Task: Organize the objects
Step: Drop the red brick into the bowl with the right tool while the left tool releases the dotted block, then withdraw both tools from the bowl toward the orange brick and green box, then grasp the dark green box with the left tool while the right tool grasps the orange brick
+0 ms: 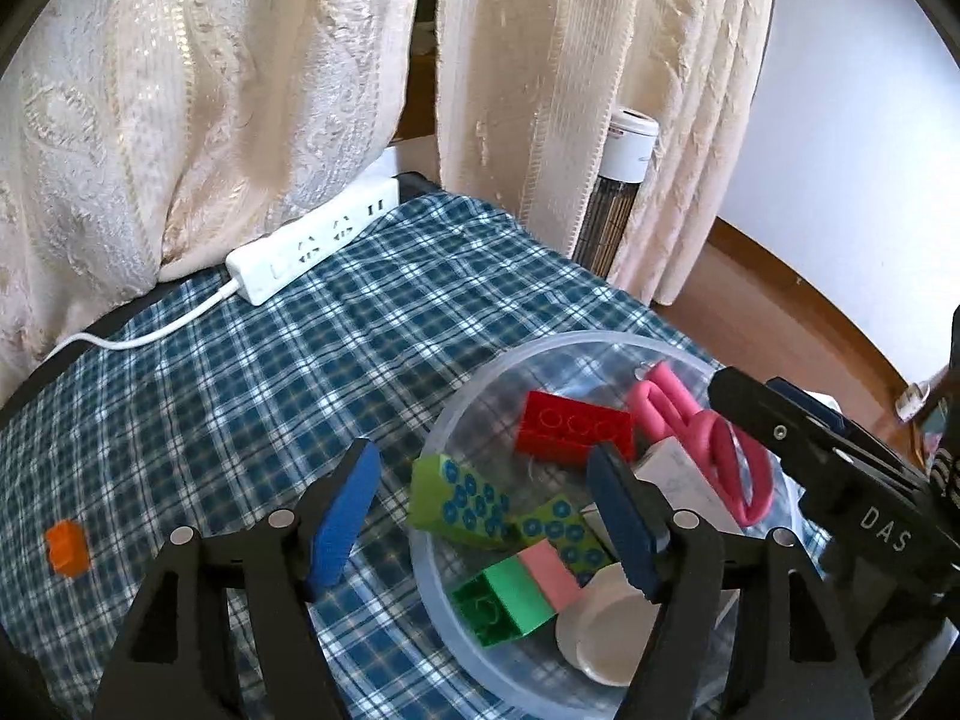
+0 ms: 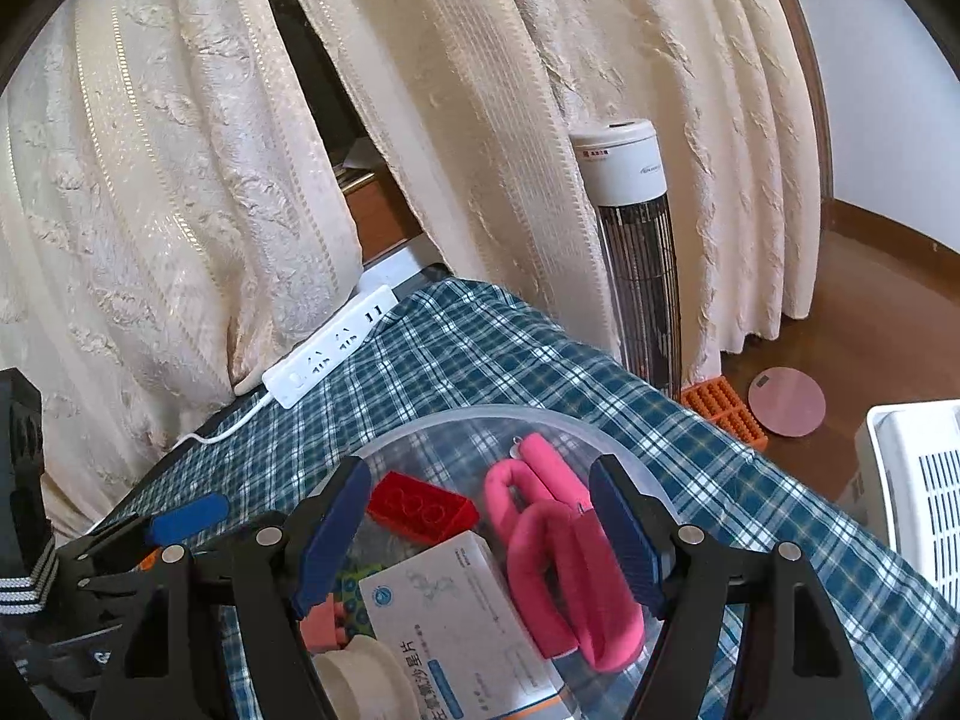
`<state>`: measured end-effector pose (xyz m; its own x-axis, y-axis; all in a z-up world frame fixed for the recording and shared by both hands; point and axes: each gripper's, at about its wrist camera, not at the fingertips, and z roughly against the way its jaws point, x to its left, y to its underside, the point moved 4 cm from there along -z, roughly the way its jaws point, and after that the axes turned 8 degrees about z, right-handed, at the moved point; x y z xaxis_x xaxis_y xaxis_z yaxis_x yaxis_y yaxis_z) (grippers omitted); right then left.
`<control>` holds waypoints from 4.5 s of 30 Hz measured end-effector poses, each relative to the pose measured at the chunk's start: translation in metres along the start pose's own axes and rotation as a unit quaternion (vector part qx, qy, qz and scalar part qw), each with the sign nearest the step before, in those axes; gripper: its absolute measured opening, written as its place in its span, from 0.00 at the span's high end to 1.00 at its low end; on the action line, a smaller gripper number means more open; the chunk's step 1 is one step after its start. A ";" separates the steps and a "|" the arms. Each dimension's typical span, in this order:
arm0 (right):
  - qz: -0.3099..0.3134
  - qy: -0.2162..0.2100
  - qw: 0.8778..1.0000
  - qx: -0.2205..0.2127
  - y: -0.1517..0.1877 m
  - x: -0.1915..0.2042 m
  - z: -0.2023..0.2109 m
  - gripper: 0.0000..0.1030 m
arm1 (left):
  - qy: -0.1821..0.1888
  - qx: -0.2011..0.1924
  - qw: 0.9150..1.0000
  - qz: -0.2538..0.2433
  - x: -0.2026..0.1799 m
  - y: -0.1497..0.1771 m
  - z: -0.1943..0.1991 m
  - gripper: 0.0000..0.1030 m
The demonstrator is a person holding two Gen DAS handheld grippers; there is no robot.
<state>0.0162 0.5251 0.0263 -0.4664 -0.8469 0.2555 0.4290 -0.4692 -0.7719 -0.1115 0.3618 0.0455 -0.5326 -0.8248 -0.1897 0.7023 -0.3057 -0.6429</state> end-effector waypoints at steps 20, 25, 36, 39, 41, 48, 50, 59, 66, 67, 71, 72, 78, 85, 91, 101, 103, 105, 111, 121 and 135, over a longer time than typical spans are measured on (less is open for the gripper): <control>0.009 -0.018 1.000 0.009 0.011 0.022 0.006 0.24 | -0.066 0.006 0.996 0.060 0.058 0.020 0.007 0.29; 0.019 -0.027 0.999 0.010 0.014 0.035 0.009 0.23 | -0.074 0.009 0.995 0.068 0.066 0.027 0.011 0.29; 0.047 -0.048 0.998 0.014 0.022 0.074 0.013 0.22 | -0.099 0.002 0.991 0.089 0.096 0.043 0.034 0.29; 0.055 -0.053 0.997 0.017 0.025 0.085 0.014 0.22 | -0.113 0.002 0.989 0.095 0.108 0.048 0.040 0.29; 0.061 -0.057 0.996 0.020 0.028 0.094 0.014 0.21 | -0.118 0.004 0.988 0.101 0.115 0.052 0.044 0.29; 0.089 -0.073 0.993 0.031 0.038 0.132 0.011 0.21 | -0.142 -0.003 0.982 0.121 0.150 0.068 0.065 0.29; 0.097 -0.078 0.992 0.035 0.042 0.144 0.010 0.20 | -0.150 -0.005 0.981 0.126 0.159 0.073 0.071 0.29; 0.125 -0.095 0.985 0.071 0.067 0.193 -0.006 0.20 | -0.182 -0.016 0.972 0.149 0.209 0.093 0.102 0.29; 0.148 -0.106 0.979 0.093 0.082 0.227 -0.017 0.20 | -0.205 -0.034 0.963 0.171 0.245 0.108 0.133 0.23; 0.152 -0.108 0.978 0.096 0.085 0.232 -0.018 0.20 | -0.208 -0.037 0.962 0.175 0.250 0.110 0.137 0.22; 0.159 -0.114 0.975 0.105 0.091 0.244 -0.022 0.20 | -0.221 -0.044 0.955 0.194 0.271 0.120 0.152 0.22; 0.160 -0.115 0.975 0.107 0.092 0.247 -0.023 0.20 | -0.226 -0.046 0.953 0.199 0.278 0.123 0.156 0.22; 0.162 -0.115 0.973 0.119 0.096 0.257 -0.029 0.19 | -0.251 -0.055 0.938 0.231 0.313 0.140 0.171 0.18; 0.171 -0.114 0.970 0.129 0.102 0.268 -0.034 0.17 | -0.269 -0.051 0.924 0.265 0.343 0.159 0.179 0.17; 0.184 -0.114 0.966 0.137 0.106 0.279 -0.042 0.16 | -0.269 -0.047 0.922 0.276 0.355 0.169 0.179 0.17; 0.207 -0.121 0.959 0.150 0.108 0.302 -0.062 0.16 | -0.268 -0.035 0.916 0.297 0.373 0.178 0.176 0.17; 0.211 -0.126 0.957 0.152 0.108 0.308 -0.067 0.16 | -0.269 -0.032 0.915 0.298 0.374 0.178 0.174 0.17; 0.216 -0.130 0.956 0.153 0.108 0.314 -0.072 0.16 | -0.270 -0.029 0.915 0.298 0.375 0.179 0.173 0.17; 0.229 -0.143 0.950 0.156 0.106 0.334 -0.087 0.16 | -0.275 -0.025 0.914 0.297 0.378 0.180 0.170 0.17; 0.247 -0.148 0.944 0.161 0.101 0.359 -0.110 0.16 | -0.274 -0.024 0.914 0.297 0.377 0.183 0.168 0.32; 0.275 -0.148 0.936 0.162 0.103 0.387 -0.129 0.22 | -0.280 -0.028 0.912 0.299 0.375 0.182 0.178 0.32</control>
<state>-0.2200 0.1814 -0.0296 0.1090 -0.9923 0.0588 0.7762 0.0480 -0.6287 -0.0996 -0.0880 -0.0109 0.2726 -0.9546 -0.1200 0.7540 0.2895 -0.5896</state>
